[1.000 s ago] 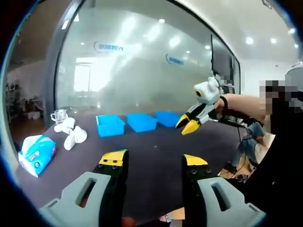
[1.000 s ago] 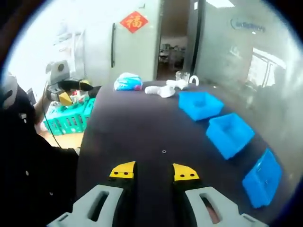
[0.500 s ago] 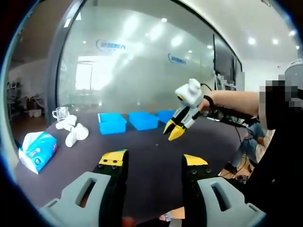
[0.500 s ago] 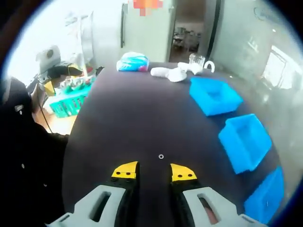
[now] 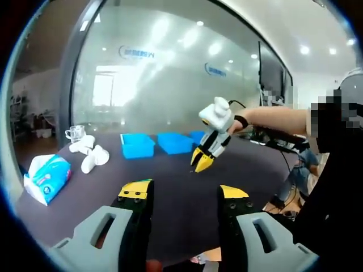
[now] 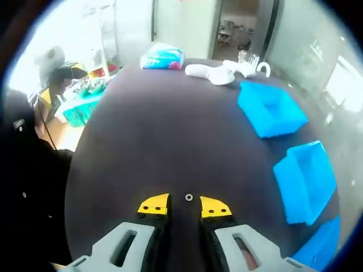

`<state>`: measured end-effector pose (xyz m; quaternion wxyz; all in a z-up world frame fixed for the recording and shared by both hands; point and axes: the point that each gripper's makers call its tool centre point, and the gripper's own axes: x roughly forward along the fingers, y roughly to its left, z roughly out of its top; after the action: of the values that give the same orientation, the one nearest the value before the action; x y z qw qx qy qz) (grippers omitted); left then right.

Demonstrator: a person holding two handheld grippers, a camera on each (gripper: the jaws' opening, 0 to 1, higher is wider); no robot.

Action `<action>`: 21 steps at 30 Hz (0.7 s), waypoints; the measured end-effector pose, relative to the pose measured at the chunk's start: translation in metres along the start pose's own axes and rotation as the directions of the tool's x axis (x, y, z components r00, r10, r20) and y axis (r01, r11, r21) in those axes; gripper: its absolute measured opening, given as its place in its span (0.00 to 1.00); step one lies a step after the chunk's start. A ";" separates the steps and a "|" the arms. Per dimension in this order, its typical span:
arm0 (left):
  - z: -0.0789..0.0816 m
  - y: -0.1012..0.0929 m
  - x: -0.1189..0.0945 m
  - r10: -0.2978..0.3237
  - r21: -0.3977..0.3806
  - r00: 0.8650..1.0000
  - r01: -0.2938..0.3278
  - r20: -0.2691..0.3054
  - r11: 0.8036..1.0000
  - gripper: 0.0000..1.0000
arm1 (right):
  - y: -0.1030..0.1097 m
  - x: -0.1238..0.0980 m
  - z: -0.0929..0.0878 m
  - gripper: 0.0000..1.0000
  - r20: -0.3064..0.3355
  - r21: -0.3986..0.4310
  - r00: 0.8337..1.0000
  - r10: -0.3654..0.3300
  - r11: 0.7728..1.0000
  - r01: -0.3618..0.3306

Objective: Sort the screws, nuts, and washers into the corresponding bins

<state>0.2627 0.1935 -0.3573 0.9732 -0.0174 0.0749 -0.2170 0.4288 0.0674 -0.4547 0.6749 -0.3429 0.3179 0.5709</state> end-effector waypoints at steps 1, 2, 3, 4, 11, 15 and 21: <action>0.000 0.001 0.000 0.002 0.000 1.000 -0.002 0.000 1.000 0.41 | -0.001 0.001 -0.001 0.15 -0.002 0.002 1.000 0.001 1.000 -0.001; 0.000 0.001 0.000 0.003 -0.002 1.000 -0.003 0.000 1.000 0.41 | -0.002 0.002 -0.001 0.14 -0.004 0.005 1.000 0.003 1.000 -0.003; -0.001 0.002 0.000 0.003 -0.004 1.000 -0.003 0.000 1.000 0.41 | -0.003 0.002 -0.002 0.14 -0.005 0.013 1.000 0.005 1.000 -0.005; -0.001 0.002 0.000 0.003 -0.005 1.000 -0.003 -0.001 1.000 0.41 | -0.003 0.003 -0.002 0.13 -0.003 0.018 1.000 0.006 1.000 -0.006; -0.004 0.003 0.000 0.006 -0.010 1.000 -0.006 -0.005 1.000 0.41 | -0.006 0.007 -0.004 0.12 -0.005 0.034 1.000 0.007 0.999 -0.007; -0.005 0.003 0.001 0.007 -0.011 1.000 -0.007 -0.007 1.000 0.41 | -0.006 0.012 -0.005 0.11 -0.009 0.047 1.000 0.016 0.999 -0.016; -0.006 0.004 0.001 0.009 -0.013 1.000 -0.009 -0.008 1.000 0.41 | -0.005 0.014 -0.006 0.10 -0.013 0.058 1.000 0.023 0.998 -0.022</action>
<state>0.2641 0.1971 -0.3635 0.9737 -0.0227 0.0803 -0.2121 0.4361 0.0700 -0.4689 0.6760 -0.3234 0.3427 0.5665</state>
